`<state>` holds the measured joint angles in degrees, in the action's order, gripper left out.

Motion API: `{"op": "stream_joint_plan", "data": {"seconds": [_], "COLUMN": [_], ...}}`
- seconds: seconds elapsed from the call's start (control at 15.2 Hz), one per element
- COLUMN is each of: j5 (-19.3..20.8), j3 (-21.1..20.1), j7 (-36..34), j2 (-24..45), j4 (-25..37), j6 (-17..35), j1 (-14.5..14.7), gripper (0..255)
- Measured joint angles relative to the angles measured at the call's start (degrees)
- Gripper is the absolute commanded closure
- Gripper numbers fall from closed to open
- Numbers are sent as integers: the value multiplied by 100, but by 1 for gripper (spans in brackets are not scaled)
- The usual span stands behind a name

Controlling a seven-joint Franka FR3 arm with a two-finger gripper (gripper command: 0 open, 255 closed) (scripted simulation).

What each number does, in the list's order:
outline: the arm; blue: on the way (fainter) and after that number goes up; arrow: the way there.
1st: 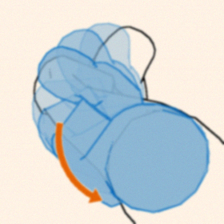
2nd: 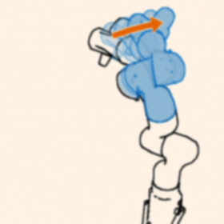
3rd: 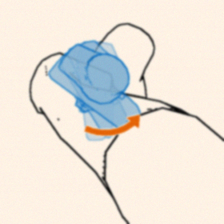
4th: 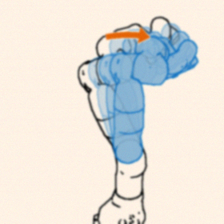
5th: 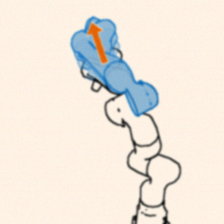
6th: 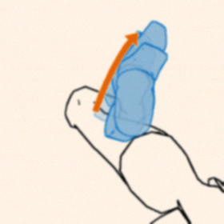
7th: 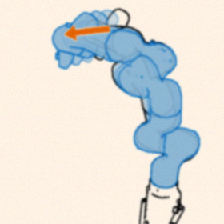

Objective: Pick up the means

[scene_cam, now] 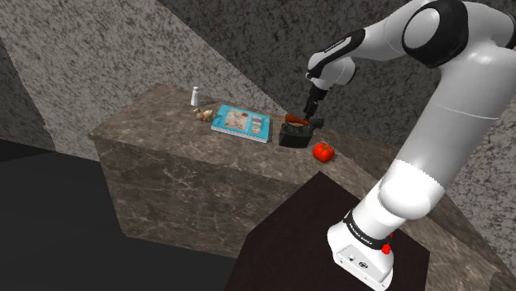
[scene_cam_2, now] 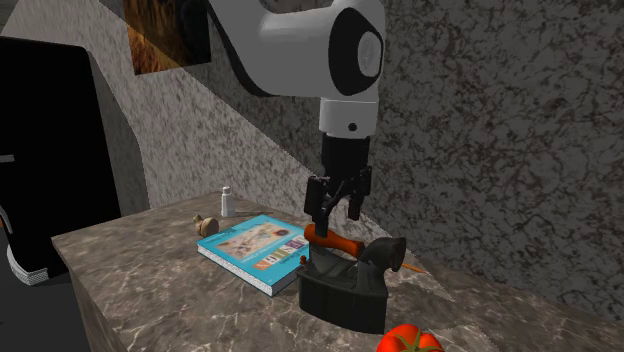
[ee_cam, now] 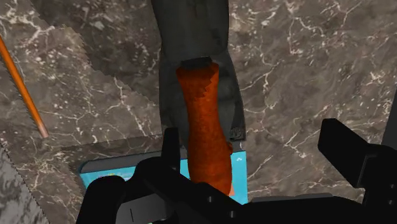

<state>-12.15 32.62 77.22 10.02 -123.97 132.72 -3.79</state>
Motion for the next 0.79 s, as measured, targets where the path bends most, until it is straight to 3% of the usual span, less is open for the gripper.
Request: {"op": "stream_joint_plan", "data": {"seconds": [0.2,0.66,0.73,0.79], "j5": [-388,-742,-752,-758], "j3": [-106,-267,-273,-276], "j7": [470,753,760,765], "j2": [510,921,932,938], "j4": [320,321,319,317], "j6": [125,465,477,484], "j1": [-191,-327,-331,-333], "gripper": [0,0,255,255]}}
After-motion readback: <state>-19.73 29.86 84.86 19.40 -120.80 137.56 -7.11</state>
